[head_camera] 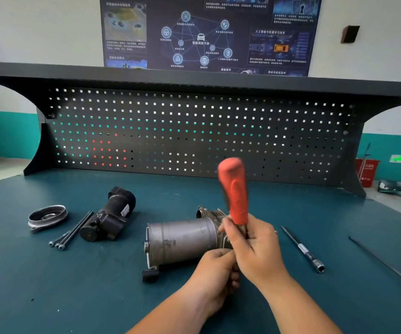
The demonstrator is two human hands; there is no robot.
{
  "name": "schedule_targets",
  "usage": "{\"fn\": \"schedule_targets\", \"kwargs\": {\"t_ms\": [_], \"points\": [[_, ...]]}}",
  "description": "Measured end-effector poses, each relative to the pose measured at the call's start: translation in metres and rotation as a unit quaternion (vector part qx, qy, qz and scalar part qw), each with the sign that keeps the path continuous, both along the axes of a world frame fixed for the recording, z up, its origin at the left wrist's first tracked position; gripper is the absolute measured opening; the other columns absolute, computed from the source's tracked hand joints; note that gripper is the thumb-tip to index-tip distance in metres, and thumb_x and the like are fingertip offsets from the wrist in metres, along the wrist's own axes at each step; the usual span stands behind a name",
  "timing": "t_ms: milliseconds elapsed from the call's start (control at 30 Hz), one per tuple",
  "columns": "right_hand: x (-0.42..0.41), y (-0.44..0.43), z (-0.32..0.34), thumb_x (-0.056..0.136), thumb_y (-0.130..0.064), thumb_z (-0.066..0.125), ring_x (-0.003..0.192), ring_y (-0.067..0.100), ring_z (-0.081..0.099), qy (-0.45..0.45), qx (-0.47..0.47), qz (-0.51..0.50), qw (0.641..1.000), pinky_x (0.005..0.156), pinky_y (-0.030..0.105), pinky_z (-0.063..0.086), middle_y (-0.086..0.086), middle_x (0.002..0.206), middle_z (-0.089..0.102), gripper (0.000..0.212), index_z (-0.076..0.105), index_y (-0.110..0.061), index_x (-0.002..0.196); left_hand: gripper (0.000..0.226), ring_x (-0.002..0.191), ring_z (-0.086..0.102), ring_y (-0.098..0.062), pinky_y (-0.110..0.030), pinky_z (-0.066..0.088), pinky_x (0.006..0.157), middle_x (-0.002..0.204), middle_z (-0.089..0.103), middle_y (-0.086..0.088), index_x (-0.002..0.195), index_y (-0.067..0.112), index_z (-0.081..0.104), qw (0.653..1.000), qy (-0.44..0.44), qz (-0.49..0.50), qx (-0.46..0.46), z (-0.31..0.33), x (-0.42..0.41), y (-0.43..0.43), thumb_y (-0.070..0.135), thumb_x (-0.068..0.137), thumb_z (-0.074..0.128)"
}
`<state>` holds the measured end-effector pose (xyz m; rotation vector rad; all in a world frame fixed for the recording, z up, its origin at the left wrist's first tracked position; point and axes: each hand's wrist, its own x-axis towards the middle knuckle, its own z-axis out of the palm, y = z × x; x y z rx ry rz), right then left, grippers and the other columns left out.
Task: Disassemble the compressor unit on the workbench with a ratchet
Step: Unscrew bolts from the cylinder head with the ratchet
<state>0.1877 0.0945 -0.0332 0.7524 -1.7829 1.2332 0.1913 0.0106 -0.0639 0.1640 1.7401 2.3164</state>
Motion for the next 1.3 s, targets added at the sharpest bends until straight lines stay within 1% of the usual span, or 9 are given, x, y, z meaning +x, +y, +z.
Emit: {"fn": "schedule_targets", "kwargs": {"t_ms": [133, 267, 433, 600, 767, 900, 1067, 1200, 1300], "points": [[-0.002, -0.001, -0.002, 0.088, -0.04, 0.05, 0.055, 0.019, 0.052, 0.0, 0.092, 0.015, 0.996, 0.053, 0.041, 0.044, 0.0, 0.059, 0.055, 0.043, 0.062, -0.003, 0.069, 0.007, 0.044, 0.034, -0.01, -0.019, 0.024, 0.043, 0.051, 0.041, -0.001, 0.062, 0.016, 0.052, 1.0, 0.01, 0.005, 0.001, 0.002, 0.003, 0.001, 0.014, 0.068, 0.05], [0.002, -0.003, -0.001, 0.082, -0.042, 0.056, 0.044, 0.003, 0.042, -0.082, -0.066, 0.052, 0.993, 0.047, 0.017, 0.033, -0.007, 0.048, 0.048, 0.03, 0.06, -0.018, 0.065, 0.036, 0.037, 0.029, -0.006, -0.016, 0.025, 0.037, 0.044, 0.039, 0.003, 0.05, 0.017, 0.047, 1.0, -0.002, -0.002, 0.009, 0.0, 0.002, -0.001, 0.003, 0.082, 0.051], [-0.008, 0.007, 0.006, 0.098, -0.025, 0.046, 0.036, 0.004, 0.025, -0.222, -0.42, 0.08, 0.876, 0.037, 0.016, 0.024, -0.01, 0.041, 0.03, 0.035, 0.047, -0.012, 0.066, 0.056, 0.034, 0.027, -0.003, -0.014, 0.026, 0.034, 0.042, 0.036, 0.006, 0.036, 0.018, 0.047, 0.999, -0.006, -0.011, 0.046, 0.003, 0.002, 0.001, 0.019, 0.091, 0.058], [-0.026, 0.023, -0.005, 0.1, -0.031, 0.04, 0.029, 0.003, 0.028, -0.341, -0.602, 0.075, 0.719, 0.033, 0.015, 0.024, -0.012, 0.036, 0.031, 0.034, 0.043, -0.018, 0.069, 0.039, 0.035, 0.027, -0.003, -0.014, 0.025, 0.035, 0.045, 0.036, 0.006, 0.055, 0.017, 0.045, 0.998, -0.019, -0.004, 0.051, 0.006, 0.002, 0.006, 0.022, 0.09, 0.059], [-0.023, 0.018, 0.002, 0.099, -0.026, 0.045, 0.036, 0.005, 0.028, -0.234, -0.462, 0.043, 0.854, 0.035, 0.016, 0.027, -0.011, 0.04, 0.032, 0.033, 0.047, -0.014, 0.067, 0.038, 0.036, 0.03, -0.005, -0.015, 0.026, 0.036, 0.047, 0.042, 0.005, 0.054, 0.018, 0.049, 0.999, -0.039, -0.009, 0.025, 0.006, 0.003, 0.002, 0.026, 0.088, 0.063], [-0.008, 0.008, 0.002, 0.084, -0.041, 0.056, 0.042, 0.002, 0.039, -0.102, -0.173, 0.043, 0.979, 0.045, 0.016, 0.031, -0.009, 0.045, 0.047, 0.03, 0.059, -0.018, 0.064, 0.037, 0.036, 0.029, -0.004, -0.015, 0.024, 0.036, 0.047, 0.043, 0.006, 0.054, 0.018, 0.046, 1.0, -0.02, -0.009, -0.003, 0.004, 0.002, 0.0, 0.02, 0.089, 0.061], [0.001, -0.006, 0.001, 0.086, -0.039, 0.053, 0.063, 0.018, 0.061, 0.005, 0.174, 0.016, 0.985, 0.059, 0.038, 0.047, 0.0, 0.066, 0.065, 0.033, 0.067, -0.011, 0.075, 0.032, 0.055, 0.059, 0.006, -0.01, 0.047, 0.053, 0.056, 0.061, 0.021, 0.082, 0.027, 0.047, 0.999, 0.012, 0.014, -0.035, 0.005, 0.001, -0.002, 0.008, 0.102, 0.032], [0.006, -0.006, 0.001, 0.082, -0.04, 0.056, 0.049, 0.004, 0.052, -0.071, -0.014, 0.054, 0.996, 0.051, 0.021, 0.042, -0.008, 0.051, 0.056, 0.028, 0.062, -0.017, 0.067, 0.029, 0.047, 0.041, -0.009, -0.018, 0.034, 0.047, 0.053, 0.048, 0.0, 0.061, 0.019, 0.048, 1.0, 0.014, -0.007, -0.009, 0.004, 0.003, -0.001, 0.004, 0.086, 0.049], [0.001, 0.0, 0.006, 0.089, -0.027, 0.06, 0.036, 0.002, 0.03, -0.181, -0.3, 0.116, 0.929, 0.039, 0.015, 0.026, -0.011, 0.039, 0.035, 0.031, 0.051, -0.013, 0.063, 0.047, 0.036, 0.028, -0.004, -0.014, 0.025, 0.036, 0.044, 0.036, 0.005, 0.047, 0.019, 0.044, 1.0, -0.017, 0.001, 0.022, 0.002, -0.001, 0.001, 0.014, 0.092, 0.055]]}}
